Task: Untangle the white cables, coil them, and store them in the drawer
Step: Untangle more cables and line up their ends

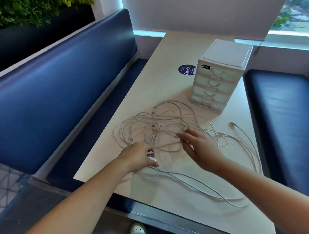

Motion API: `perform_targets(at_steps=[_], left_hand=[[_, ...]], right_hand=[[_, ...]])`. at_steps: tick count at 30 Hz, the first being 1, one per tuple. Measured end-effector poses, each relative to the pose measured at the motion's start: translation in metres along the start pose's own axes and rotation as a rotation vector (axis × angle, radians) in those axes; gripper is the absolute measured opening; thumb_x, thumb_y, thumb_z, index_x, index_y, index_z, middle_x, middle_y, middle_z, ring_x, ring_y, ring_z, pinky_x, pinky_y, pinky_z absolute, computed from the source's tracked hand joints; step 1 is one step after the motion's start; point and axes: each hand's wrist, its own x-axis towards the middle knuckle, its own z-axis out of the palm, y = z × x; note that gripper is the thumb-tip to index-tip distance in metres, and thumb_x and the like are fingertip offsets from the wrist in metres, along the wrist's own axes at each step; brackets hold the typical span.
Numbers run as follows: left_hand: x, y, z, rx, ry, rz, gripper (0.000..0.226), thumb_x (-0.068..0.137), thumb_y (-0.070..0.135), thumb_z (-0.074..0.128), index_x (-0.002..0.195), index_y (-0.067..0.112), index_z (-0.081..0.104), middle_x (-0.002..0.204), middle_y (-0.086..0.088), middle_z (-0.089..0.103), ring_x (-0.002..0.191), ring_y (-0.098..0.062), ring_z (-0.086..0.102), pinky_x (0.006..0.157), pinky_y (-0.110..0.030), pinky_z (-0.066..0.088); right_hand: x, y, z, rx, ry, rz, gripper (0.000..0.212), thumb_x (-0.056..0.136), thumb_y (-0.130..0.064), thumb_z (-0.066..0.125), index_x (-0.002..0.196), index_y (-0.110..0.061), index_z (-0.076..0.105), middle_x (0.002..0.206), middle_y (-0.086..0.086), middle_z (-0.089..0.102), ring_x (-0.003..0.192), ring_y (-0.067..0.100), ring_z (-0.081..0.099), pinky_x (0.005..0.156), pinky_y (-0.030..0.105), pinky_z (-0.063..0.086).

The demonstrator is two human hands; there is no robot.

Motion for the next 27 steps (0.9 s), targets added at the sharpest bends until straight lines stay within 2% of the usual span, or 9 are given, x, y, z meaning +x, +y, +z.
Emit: perform_targets(at_steps=[2,6,8,11,13,16,19,22,27], left_hand=[[-0.001,0.001,-0.01,-0.033,0.015,-0.011,0.028,0.072,0.046,0.081,0.085,0.026,0.065,0.081,0.019,0.061,0.078,0.007,0.056,0.068,-0.022,0.043],[-0.001,0.004,-0.031,-0.061,0.03,0.013,0.025,0.075,0.042,0.08,0.08,0.024,0.063,0.073,0.017,0.06,0.072,-0.004,0.061,0.058,-0.022,0.04],[-0.002,0.006,-0.04,-0.087,0.059,0.028,0.027,0.078,0.035,0.08,0.071,0.023,0.056,0.065,0.017,0.054,0.061,0.007,0.054,0.054,-0.022,0.033],[-0.001,0.009,-0.051,-0.111,0.127,0.032,0.035,0.084,0.031,0.072,0.068,0.013,0.047,0.065,0.008,0.046,0.058,-0.007,0.041,0.055,-0.028,0.026],[-0.002,0.013,-0.059,-0.153,0.179,0.015,0.037,0.091,0.033,0.065,0.068,0.011,0.045,0.067,0.002,0.044,0.061,-0.014,0.038,0.054,-0.028,0.025],[-0.004,0.017,-0.075,-0.233,0.243,-0.039,0.04,0.098,0.042,0.053,0.075,0.011,0.044,0.074,-0.001,0.046,0.067,-0.017,0.041,0.057,-0.03,0.028],[-0.003,0.017,-0.09,-0.323,0.3,-0.047,0.048,0.099,0.048,0.046,0.091,0.001,0.051,0.088,-0.002,0.051,0.081,-0.018,0.047,0.073,-0.035,0.04],[-0.008,0.022,-0.104,-0.407,0.364,-0.014,0.041,0.1,0.044,0.047,0.077,0.011,0.039,0.078,-0.001,0.041,0.073,-0.016,0.039,0.068,-0.034,0.035],[-0.014,0.031,-0.113,-0.46,0.408,0.009,0.037,0.099,0.039,0.05,0.076,0.016,0.034,0.074,0.0,0.037,0.068,-0.014,0.034,0.064,-0.032,0.03]], right_hand=[[0.014,0.0,-0.016,0.072,0.091,0.061,0.03,0.095,-0.028,0.043,0.111,-0.016,0.066,0.09,-0.002,0.061,0.082,0.023,0.052,0.076,0.034,0.046],[0.046,0.003,-0.051,0.312,0.188,0.19,0.024,0.095,-0.019,0.05,0.111,-0.013,0.067,0.09,0.001,0.054,0.078,0.014,0.055,0.074,0.021,0.045],[0.063,0.0,-0.071,0.47,0.159,0.282,0.02,0.098,-0.012,0.048,0.109,-0.018,0.063,0.085,0.002,0.055,0.072,0.009,0.058,0.065,0.017,0.047],[0.086,-0.001,-0.09,0.653,0.131,0.394,0.022,0.1,-0.008,0.041,0.102,-0.022,0.058,0.074,0.002,0.057,0.067,0.014,0.057,0.054,0.023,0.045],[0.098,-0.002,-0.101,0.703,0.16,0.415,0.021,0.101,-0.01,0.04,0.102,-0.021,0.057,0.071,0.003,0.056,0.067,0.019,0.056,0.056,0.029,0.046],[0.117,-0.01,-0.12,0.777,0.222,0.419,0.02,0.102,-0.011,0.038,0.107,-0.018,0.056,0.07,0.004,0.055,0.063,0.015,0.056,0.059,0.03,0.05],[0.135,-0.018,-0.138,0.858,0.369,0.377,0.022,0.102,-0.011,0.036,0.103,-0.017,0.056,0.07,0.004,0.057,0.066,0.015,0.06,0.067,0.035,0.055],[0.152,-0.025,-0.151,0.914,0.489,0.334,0.019,0.102,-0.012,0.037,0.099,-0.018,0.054,0.074,0.004,0.058,0.077,0.019,0.06,0.075,0.036,0.057],[0.166,-0.025,-0.151,1.009,0.413,0.359,0.011,0.099,-0.013,0.047,0.106,-0.013,0.055,0.079,0.005,0.06,0.078,0.019,0.062,0.075,0.032,0.058]])
